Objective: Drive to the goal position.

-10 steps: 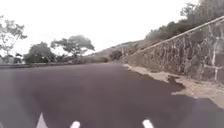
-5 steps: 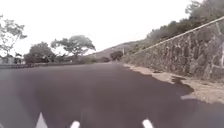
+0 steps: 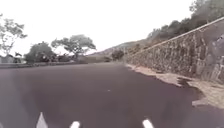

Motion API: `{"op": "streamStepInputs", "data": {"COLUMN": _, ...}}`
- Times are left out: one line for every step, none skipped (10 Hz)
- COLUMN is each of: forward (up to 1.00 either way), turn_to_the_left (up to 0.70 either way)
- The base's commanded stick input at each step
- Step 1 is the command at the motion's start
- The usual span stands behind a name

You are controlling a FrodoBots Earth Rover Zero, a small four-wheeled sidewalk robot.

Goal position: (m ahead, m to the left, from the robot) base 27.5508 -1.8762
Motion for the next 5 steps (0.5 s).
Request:
{"op": "streamStepInputs", "data": {"forward": 0.50, "turn_to_the_left": 0.00}}
{"op": "streamStepInputs", "data": {"forward": 0.50, "turn_to_the_left": 0.00}}
{"op": "streamStepInputs", "data": {"forward": 0.50, "turn_to_the_left": 0.00}}
{"op": "streamStepInputs", "data": {"forward": 0.50, "turn_to_the_left": 0.00}}
{"op": "streamStepInputs", "data": {"forward": 0.50, "turn_to_the_left": -0.33}}
